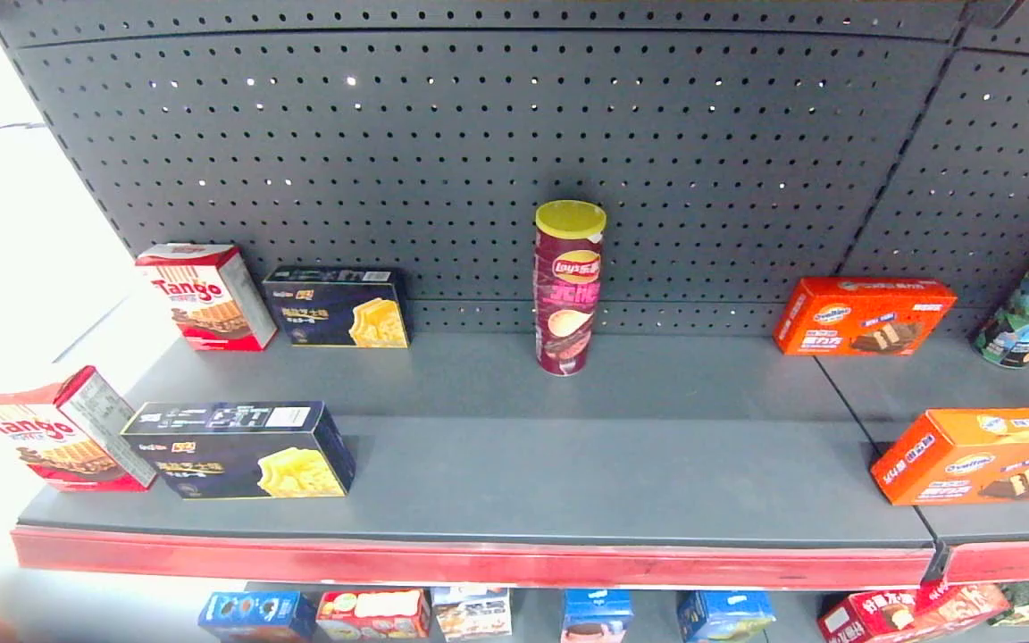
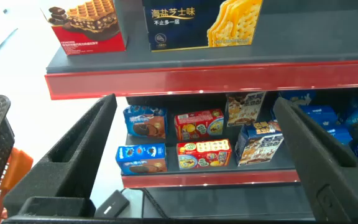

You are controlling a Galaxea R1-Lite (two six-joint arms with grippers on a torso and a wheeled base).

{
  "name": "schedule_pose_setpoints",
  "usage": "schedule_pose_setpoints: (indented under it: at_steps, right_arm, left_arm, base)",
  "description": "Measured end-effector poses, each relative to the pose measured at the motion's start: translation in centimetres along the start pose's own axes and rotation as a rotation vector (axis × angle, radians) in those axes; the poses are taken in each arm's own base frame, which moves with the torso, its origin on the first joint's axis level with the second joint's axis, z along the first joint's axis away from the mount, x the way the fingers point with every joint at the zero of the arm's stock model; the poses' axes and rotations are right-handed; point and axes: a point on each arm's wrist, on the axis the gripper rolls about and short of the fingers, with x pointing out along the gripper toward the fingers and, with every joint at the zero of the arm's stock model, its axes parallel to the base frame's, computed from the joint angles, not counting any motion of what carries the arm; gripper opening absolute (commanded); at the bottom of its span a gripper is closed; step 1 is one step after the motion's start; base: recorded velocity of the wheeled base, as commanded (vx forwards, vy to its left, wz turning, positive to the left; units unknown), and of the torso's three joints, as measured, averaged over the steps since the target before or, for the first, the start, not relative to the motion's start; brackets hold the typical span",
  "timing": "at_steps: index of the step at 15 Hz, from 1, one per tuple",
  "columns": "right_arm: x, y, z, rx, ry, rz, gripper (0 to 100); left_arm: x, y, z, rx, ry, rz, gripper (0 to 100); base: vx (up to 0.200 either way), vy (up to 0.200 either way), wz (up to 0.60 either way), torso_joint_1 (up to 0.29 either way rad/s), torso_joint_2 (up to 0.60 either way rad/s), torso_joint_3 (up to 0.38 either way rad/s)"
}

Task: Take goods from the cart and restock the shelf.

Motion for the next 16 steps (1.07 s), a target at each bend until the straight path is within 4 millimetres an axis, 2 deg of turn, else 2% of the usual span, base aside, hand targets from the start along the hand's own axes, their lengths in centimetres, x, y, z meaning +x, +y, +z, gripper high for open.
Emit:
schedule_pose_setpoints:
  at_steps: [14,16]
  right_arm:
    - [0.00,0.00,0.00,-0.001,0.000,0.000,100]
    - [0.00,0.00,0.01,-0.004,-0.001,-0.001,100]
  left_arm:
    - [0.00,0.00,0.00,-0.001,0.000,-0.001,100]
    - [0.00,0.00,0.00,-0.001,0.000,-0.001,100]
  base:
    - [0.000,0.000,0.00,0.000,0.00,0.000]
    - [0.000,0.000,0.60,-0.005,0.00,0.000]
